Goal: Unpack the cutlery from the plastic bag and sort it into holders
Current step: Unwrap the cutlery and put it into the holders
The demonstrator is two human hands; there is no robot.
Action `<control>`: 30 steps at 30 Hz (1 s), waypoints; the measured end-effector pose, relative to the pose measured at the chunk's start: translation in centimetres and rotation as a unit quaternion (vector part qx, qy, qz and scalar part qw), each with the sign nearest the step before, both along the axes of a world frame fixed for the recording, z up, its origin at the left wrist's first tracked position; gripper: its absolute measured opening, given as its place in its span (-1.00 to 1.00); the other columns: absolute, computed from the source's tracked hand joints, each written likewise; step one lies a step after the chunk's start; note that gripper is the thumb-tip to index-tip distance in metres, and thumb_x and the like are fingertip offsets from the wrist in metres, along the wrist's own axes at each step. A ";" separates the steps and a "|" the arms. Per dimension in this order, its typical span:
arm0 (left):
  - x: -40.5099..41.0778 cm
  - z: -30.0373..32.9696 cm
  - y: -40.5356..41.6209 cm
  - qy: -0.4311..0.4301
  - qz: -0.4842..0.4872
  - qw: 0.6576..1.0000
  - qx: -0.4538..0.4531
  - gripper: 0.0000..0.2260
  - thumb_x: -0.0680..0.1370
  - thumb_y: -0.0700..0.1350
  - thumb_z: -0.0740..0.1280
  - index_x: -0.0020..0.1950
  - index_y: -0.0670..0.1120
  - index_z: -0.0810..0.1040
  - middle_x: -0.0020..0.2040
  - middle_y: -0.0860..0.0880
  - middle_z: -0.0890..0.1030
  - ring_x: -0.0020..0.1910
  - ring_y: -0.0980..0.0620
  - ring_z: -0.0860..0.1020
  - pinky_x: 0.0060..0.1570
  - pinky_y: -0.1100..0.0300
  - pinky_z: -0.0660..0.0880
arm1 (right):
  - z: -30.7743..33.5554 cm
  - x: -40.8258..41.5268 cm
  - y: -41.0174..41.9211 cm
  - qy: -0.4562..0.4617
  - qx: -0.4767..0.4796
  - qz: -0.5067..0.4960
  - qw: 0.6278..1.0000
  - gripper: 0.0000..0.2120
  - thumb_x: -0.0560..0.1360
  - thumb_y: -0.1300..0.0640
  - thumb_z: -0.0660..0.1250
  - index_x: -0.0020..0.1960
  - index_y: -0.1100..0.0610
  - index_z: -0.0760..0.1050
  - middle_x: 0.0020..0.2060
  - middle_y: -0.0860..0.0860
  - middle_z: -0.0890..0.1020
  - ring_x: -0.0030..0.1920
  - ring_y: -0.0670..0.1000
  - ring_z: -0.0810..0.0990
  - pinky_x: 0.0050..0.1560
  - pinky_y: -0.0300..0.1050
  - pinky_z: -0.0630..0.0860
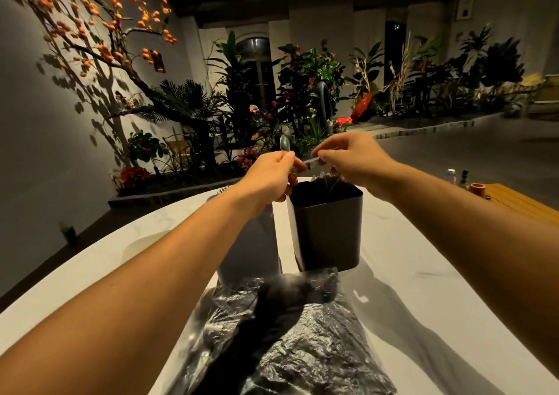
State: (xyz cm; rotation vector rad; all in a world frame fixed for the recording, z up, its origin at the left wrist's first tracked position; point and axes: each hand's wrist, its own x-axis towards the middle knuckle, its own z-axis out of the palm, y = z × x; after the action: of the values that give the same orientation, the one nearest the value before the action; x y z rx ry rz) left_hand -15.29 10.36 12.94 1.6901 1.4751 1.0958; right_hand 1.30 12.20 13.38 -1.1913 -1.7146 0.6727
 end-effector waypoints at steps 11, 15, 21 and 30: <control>-4.1 0.5 -7.2 0.073 -0.038 0.997 0.010 -0.72 0.72 -0.03 0.12 0.01 -0.09 0.58 -0.35 0.04 0.41 -0.38 0.12 0.37 -0.34 0.23 0.31 | 1.9 -5.2 -6.9 0.024 -0.006 0.111 0.994 -0.73 0.47 -0.09 0.45 -0.03 0.11 0.68 -0.26 -0.03 0.69 -0.36 -0.21 0.60 -0.43 -0.35 0.45; -7.0 1.4 -9.8 0.016 -0.045 0.999 -0.012 -0.87 0.66 -0.22 0.19 0.10 -0.10 0.52 -0.22 -0.03 0.46 -0.29 0.08 0.41 -0.26 0.20 0.39 | 2.6 -8.1 -8.5 -0.004 0.011 0.106 0.994 -0.88 0.54 0.15 0.42 0.02 0.15 0.69 -0.18 0.02 0.71 -0.28 -0.17 0.62 -0.42 -0.39 0.45; -12.1 1.7 -12.3 0.044 0.050 0.993 0.094 -0.90 0.66 -0.17 0.27 0.08 -0.06 0.59 -0.01 -0.07 0.65 -0.01 0.00 0.61 0.04 0.11 0.57 | 2.7 -12.6 -10.0 -0.070 0.091 0.092 0.989 -0.88 0.48 0.14 0.48 0.00 0.07 0.61 -0.12 -0.04 0.69 -0.07 -0.08 0.66 -0.01 -0.16 0.62; -19.0 0.5 -14.2 0.005 0.099 0.986 0.130 -0.89 0.55 -0.22 0.43 0.08 -0.16 0.63 -0.08 -0.10 0.70 -0.08 -0.02 0.69 0.00 0.08 0.66 | 1.6 -19.8 -10.6 -0.122 0.159 0.097 0.975 -0.94 0.49 0.12 0.48 -0.06 0.07 0.63 -0.18 -0.05 0.67 -0.15 -0.10 0.64 -0.04 -0.09 0.64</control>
State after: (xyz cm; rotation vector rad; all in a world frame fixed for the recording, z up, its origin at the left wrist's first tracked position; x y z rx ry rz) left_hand -34.25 -3.80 13.43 1.7508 1.5886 1.4427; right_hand -18.52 1.64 14.96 -0.9169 -2.0743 0.3541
